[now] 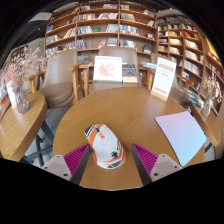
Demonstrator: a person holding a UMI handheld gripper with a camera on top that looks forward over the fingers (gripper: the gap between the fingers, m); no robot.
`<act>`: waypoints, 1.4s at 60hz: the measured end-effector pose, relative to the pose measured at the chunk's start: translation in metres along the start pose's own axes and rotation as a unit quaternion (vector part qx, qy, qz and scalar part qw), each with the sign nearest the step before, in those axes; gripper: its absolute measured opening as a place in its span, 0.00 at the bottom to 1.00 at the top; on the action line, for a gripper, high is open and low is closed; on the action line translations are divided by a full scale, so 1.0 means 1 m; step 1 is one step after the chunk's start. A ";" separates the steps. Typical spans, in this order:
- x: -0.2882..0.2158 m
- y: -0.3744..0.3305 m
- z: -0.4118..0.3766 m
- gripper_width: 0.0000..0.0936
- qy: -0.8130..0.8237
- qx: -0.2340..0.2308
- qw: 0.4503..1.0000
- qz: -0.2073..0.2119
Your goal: Arrange mouse
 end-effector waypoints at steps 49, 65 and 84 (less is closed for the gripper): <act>-0.042 0.008 0.014 0.44 0.023 -0.066 0.997 -0.026; -0.090 -0.058 0.143 0.44 0.008 -0.058 0.998 0.035; -0.059 0.001 0.280 0.44 -0.001 0.006 1.000 0.004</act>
Point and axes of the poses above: the point between the fingertips, and its own axes, seen from behind it with the camera up: z to the right, x down, y forward, the way the camera looks, the point moved 10 cm from there along -y, backward, against the way the camera looks, and after that the axes turned 4 degrees about -z, right-handed, at the moved point
